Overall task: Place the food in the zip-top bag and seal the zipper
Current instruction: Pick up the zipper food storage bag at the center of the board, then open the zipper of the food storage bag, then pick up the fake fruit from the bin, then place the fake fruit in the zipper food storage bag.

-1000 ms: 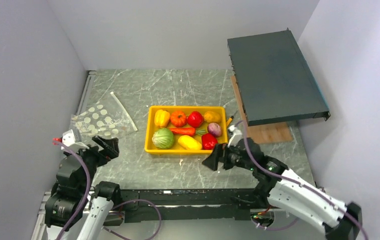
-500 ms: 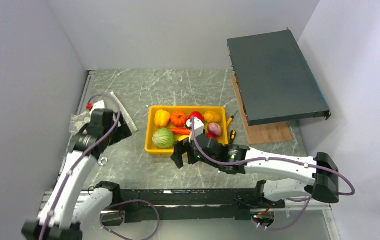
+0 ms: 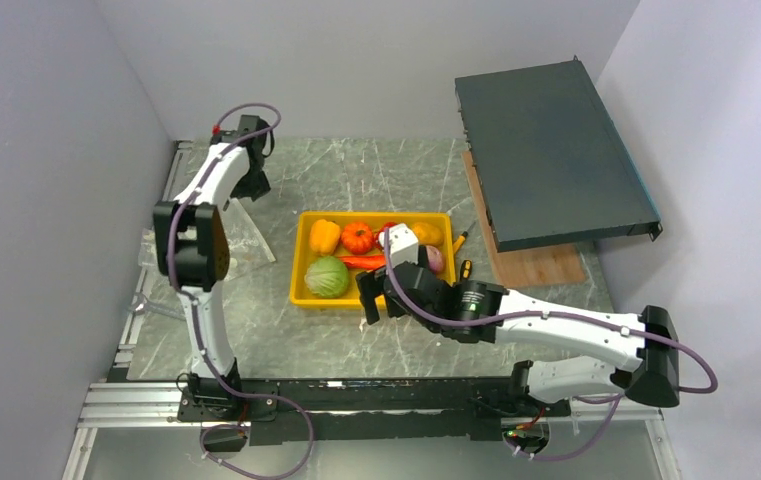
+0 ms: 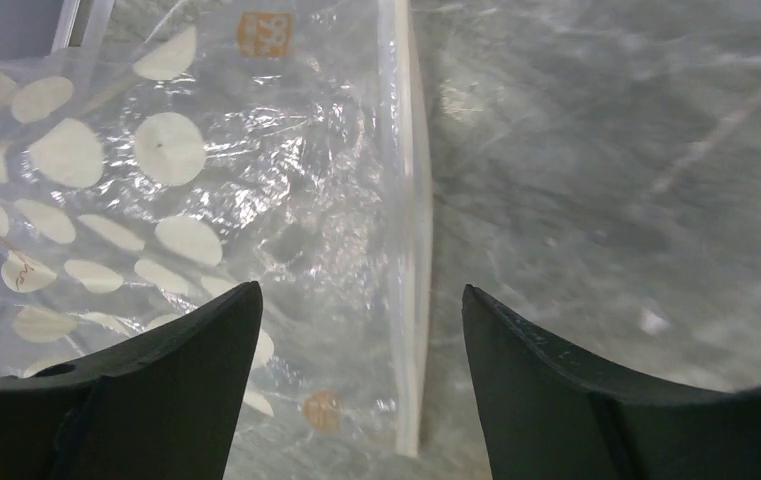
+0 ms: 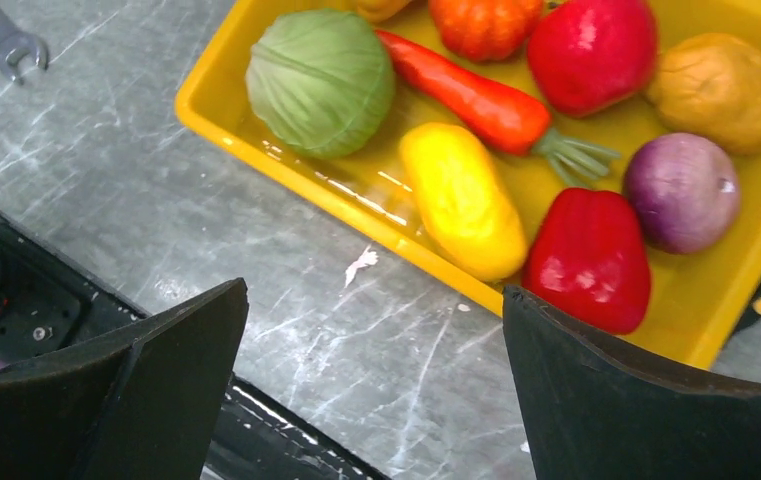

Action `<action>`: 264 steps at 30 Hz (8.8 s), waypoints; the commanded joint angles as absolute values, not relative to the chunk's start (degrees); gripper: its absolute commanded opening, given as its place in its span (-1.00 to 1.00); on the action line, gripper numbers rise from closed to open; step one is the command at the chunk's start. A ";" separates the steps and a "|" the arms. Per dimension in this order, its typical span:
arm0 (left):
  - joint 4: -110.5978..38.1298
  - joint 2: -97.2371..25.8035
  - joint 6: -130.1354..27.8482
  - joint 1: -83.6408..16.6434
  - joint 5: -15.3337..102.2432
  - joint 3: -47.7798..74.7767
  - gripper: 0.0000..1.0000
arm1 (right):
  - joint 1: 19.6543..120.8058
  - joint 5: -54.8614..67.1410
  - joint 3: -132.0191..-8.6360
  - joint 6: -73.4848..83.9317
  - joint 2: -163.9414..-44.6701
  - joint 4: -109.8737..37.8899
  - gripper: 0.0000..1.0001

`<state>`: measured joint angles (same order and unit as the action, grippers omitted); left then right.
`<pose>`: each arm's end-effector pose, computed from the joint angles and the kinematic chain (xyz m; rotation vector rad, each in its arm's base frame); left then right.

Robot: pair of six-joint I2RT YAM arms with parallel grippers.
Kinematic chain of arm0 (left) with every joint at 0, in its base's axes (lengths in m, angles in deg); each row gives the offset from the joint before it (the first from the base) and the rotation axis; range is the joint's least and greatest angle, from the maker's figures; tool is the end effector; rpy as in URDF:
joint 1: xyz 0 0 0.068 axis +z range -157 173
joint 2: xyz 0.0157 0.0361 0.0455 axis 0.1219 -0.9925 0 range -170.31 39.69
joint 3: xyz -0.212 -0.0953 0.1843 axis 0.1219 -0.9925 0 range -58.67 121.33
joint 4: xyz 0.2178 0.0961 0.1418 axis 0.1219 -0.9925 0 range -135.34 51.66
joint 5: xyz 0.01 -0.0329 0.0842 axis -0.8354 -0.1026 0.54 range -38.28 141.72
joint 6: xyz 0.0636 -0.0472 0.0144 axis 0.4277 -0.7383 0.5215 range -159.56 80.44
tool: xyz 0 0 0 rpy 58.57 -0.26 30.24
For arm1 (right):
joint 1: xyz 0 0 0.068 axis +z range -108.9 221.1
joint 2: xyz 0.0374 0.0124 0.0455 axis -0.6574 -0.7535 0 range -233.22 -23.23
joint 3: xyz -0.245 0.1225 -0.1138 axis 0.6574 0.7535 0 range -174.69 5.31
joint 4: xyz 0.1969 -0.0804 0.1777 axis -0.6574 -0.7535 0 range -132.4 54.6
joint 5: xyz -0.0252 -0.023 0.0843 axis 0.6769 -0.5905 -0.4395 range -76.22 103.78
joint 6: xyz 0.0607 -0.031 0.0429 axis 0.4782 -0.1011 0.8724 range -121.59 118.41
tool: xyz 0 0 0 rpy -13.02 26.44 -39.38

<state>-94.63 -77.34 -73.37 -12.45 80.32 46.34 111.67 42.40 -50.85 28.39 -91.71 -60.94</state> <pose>0.4705 -0.0113 0.2491 -0.7561 2.4771 0.4546 0.1276 0.2617 0.3017 -0.4962 2.1186 0.4603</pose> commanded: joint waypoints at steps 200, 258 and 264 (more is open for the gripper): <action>-75.78 -2.20 -49.32 -25.28 60.53 -13.74 -1.00 | 94.01 25.74 -57.17 15.25 -118.18 -53.28 -0.18; -74.00 10.82 -51.86 -25.28 65.85 -15.69 -1.00 | 113.54 40.00 -82.52 57.43 -130.57 -32.19 -0.76; -73.96 10.50 -51.95 -25.28 65.78 -15.70 -1.00 | 113.51 38.17 -82.73 53.31 -130.53 -30.08 -0.15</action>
